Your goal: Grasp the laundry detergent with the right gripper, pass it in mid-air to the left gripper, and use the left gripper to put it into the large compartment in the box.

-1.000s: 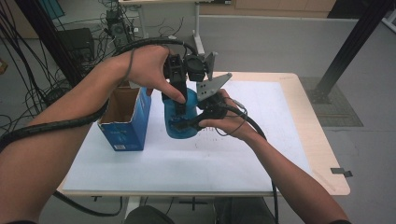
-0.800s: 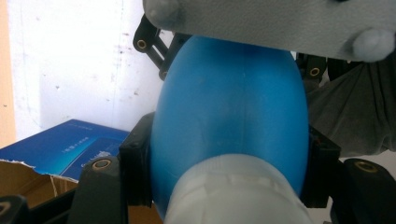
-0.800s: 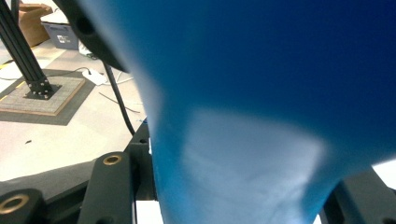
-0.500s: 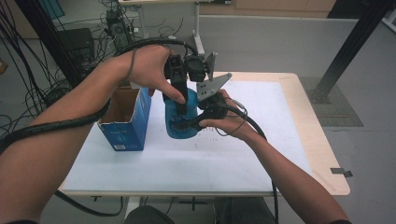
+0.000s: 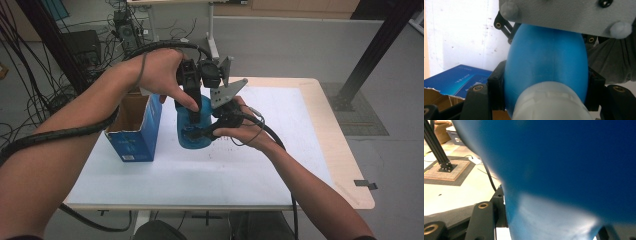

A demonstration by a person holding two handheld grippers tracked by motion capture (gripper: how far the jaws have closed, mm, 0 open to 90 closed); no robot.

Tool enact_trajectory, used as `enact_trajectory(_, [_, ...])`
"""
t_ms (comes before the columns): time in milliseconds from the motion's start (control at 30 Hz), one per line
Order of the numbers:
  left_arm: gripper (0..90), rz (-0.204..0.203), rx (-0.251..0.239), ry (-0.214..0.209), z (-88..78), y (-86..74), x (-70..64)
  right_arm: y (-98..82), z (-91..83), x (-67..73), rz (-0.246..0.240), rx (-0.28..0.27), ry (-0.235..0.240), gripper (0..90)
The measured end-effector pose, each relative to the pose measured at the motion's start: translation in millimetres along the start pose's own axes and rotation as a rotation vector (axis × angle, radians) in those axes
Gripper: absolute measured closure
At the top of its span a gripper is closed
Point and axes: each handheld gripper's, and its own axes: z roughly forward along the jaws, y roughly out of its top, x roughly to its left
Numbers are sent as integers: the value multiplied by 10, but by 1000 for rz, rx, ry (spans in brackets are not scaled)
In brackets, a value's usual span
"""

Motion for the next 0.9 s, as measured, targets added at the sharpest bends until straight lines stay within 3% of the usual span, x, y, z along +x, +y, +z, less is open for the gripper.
enact_trajectory(900, [375,-10,-7,-4,11,-29,-12,-2,23,15,-6,6,1,419])
